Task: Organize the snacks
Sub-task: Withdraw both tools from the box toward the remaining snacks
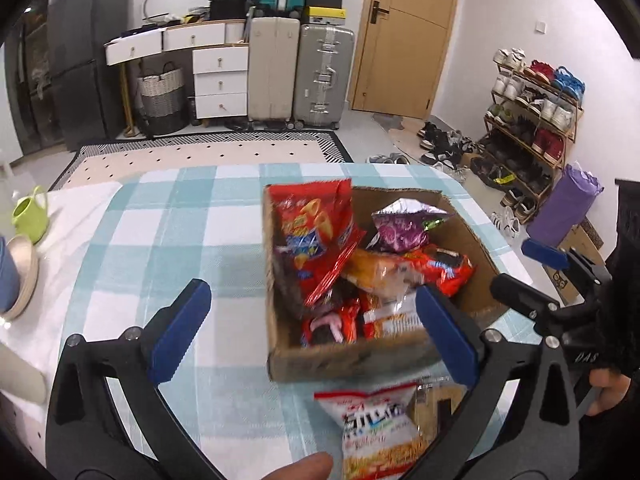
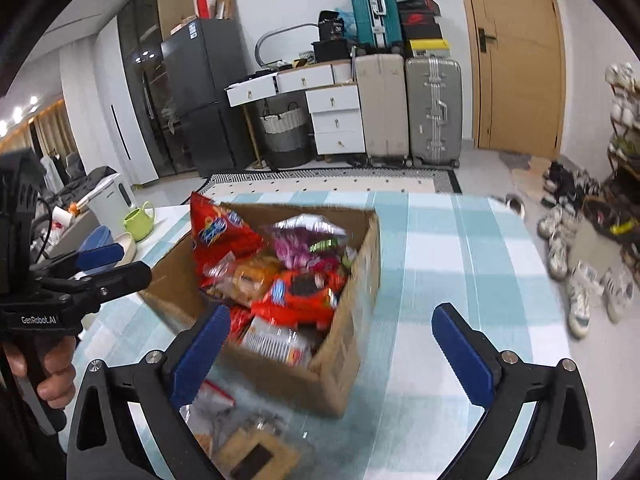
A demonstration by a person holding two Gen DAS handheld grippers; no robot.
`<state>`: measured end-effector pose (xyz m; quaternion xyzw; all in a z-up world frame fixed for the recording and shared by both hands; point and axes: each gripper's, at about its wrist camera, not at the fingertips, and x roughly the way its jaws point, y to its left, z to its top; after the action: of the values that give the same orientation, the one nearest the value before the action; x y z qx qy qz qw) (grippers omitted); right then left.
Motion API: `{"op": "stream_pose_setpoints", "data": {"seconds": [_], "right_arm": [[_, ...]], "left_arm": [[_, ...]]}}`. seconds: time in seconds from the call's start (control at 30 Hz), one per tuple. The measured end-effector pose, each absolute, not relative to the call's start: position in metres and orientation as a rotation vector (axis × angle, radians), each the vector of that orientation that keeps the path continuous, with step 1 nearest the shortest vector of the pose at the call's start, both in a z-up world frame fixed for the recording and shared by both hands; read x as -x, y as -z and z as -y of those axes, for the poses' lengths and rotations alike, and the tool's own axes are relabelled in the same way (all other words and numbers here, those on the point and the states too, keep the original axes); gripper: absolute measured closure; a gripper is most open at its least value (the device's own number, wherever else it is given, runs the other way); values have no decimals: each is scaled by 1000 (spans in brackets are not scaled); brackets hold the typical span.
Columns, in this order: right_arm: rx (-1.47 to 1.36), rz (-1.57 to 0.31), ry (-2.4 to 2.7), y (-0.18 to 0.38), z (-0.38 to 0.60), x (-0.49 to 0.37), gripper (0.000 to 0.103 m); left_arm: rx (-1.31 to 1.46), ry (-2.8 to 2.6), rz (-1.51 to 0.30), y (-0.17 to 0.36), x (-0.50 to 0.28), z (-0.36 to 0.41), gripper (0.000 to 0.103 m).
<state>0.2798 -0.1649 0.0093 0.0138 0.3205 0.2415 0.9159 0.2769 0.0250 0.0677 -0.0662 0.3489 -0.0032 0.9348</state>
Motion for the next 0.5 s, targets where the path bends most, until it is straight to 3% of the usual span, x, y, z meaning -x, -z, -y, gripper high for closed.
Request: {"op": "stream_pose_setpoints", "data": {"seconds": [0.5], "right_arm": [[-63,-748,-485,21,169,-232,1]], "left_arm": [[160,-43,-776,-45,-206,-26,1]]}}
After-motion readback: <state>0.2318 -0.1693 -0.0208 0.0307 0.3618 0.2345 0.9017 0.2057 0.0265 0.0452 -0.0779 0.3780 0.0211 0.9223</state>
